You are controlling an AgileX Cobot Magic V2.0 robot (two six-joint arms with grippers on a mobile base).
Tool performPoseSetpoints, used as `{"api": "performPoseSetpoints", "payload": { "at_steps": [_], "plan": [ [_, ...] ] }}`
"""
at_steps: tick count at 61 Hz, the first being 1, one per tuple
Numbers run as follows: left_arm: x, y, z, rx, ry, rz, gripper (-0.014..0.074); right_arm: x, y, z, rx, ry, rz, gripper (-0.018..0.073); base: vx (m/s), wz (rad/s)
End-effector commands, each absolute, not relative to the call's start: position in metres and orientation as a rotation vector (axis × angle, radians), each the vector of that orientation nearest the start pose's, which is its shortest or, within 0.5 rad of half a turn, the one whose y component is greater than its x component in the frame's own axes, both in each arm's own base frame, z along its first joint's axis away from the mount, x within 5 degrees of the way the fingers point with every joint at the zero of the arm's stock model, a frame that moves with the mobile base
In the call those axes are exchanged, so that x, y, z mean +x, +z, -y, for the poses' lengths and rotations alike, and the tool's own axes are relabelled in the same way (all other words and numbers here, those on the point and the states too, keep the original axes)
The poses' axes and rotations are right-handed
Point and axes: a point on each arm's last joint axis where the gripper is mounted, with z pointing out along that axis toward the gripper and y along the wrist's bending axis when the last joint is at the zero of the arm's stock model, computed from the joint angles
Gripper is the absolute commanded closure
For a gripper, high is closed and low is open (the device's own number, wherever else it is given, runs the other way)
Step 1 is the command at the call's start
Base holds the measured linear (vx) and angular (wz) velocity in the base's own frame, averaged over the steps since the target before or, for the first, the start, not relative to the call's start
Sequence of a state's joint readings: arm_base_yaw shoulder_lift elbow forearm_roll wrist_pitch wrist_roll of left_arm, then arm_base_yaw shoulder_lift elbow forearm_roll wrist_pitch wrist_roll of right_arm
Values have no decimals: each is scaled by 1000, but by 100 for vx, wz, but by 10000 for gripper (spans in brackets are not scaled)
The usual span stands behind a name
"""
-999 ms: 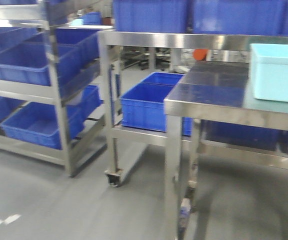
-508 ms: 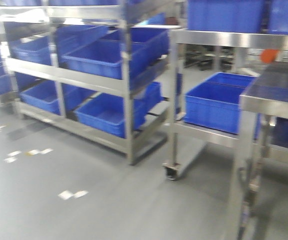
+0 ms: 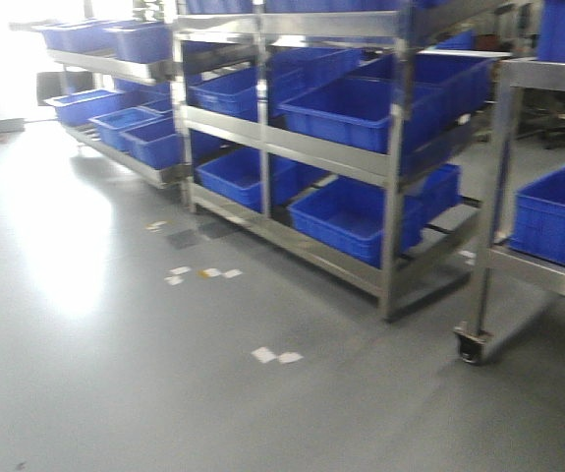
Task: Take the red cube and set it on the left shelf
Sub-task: 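Turn the base away from the table while holding the red cube, then drive the base along the aisle toward the shelves of blue bins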
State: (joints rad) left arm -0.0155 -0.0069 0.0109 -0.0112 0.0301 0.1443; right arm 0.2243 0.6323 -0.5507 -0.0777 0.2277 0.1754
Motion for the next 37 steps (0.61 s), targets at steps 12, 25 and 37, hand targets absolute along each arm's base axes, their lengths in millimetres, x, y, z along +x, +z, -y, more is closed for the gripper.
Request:
{"api": "performPoseSetpoints", "payload": {
  "at_steps": [12, 25, 37],
  "plan": [
    [57, 208, 1, 108, 89, -1452, 491, 132, 343, -28, -106, 215, -1672, 501, -13, 59],
    [57, 208, 1, 108, 89, -1452, 491, 132, 343, -28, -106, 215, -1672, 501, -12, 52],
    [57, 208, 1, 108, 89, -1452, 491, 132, 343, -28, -106, 215, -1672, 501, -12, 52]
  ]
}}
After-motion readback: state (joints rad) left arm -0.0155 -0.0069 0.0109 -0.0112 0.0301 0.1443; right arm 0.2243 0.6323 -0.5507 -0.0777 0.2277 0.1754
